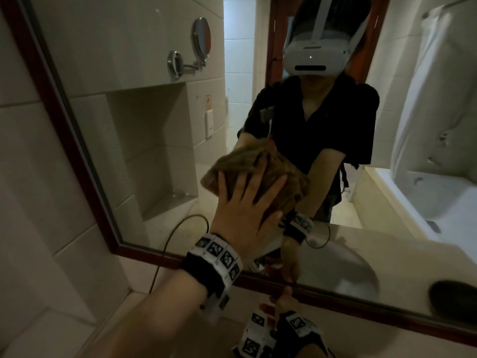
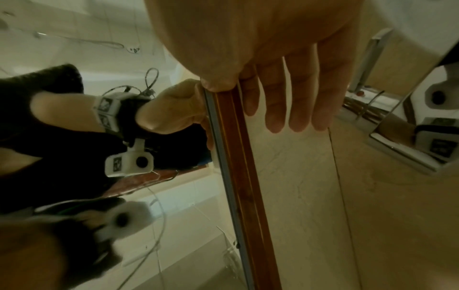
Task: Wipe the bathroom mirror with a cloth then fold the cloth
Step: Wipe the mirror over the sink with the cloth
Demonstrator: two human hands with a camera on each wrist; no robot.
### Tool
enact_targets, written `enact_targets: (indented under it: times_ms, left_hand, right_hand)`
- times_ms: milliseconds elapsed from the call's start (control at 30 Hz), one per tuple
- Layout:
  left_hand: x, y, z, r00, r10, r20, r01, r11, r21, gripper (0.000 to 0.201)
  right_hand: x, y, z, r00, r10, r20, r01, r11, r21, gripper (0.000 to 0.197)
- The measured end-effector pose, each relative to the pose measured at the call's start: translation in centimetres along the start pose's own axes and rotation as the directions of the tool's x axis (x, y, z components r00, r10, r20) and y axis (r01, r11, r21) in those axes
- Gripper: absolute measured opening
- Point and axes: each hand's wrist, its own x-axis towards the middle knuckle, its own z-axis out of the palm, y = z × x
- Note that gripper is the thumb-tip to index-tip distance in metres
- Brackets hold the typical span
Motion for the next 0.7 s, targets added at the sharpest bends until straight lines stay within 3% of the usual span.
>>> enact_targets:
  times_ms: [100, 200, 300, 400, 467, 567, 700]
  left_hand:
    - [-6.6, -0.3, 3.5, 0.985, 0.026, 0.170, -0.023, 1.000, -0.019, 0.064]
    - [-9.3, -0.7, 4.3, 0.961, 0.007, 0.278, 0.016, 0.997, -0.080, 0.060]
    - [-5.4, -0.4, 2.3, 0.979, -0.081, 0.189, 0.104, 0.988, -0.112, 0.063]
    - [1.8, -0.2, -1.6, 0.991, -0.124, -0.057, 0.118, 0.988, -0.098, 0.062]
    - [5.6, -0.3, -3.9, 0.978, -0.135, -0.157, 0.126, 0.990, -0.063, 0.061]
    - [6.7, -0.2, -4.3, 0.974, -0.131, -0.187, 0.132, 0.991, -0.005, 0.063]
    - [1.5, 0.5, 0.0, 0.990, -0.108, -0.090, 0.109, 0.994, 0.003, 0.065]
  right_hand:
    - [0.9, 0.7, -0.2, 1.000, -0.019, 0.011, 0.018, 1.000, 0.023, 0.054]
    - [0.6, 0.1, -0.8, 0.999, -0.029, 0.028, 0.030, 0.998, -0.055, 0.059]
    - [-1.0, -0.2, -1.7, 0.999, -0.030, 0.045, 0.033, 0.997, -0.069, 0.058]
    - [-1.1, 0.8, -1.2, 0.985, -0.043, 0.169, 0.040, 0.999, 0.021, 0.055]
    - [-0.2, 1.1, -0.4, 0.991, -0.082, 0.105, 0.075, 0.995, 0.061, 0.059]
    - [-0.5, 1.0, -0.4, 0.989, -0.080, 0.123, 0.069, 0.994, 0.089, 0.057]
    - [-0.5, 1.2, -1.0, 0.983, -0.078, 0.168, 0.052, 0.987, 0.154, 0.055]
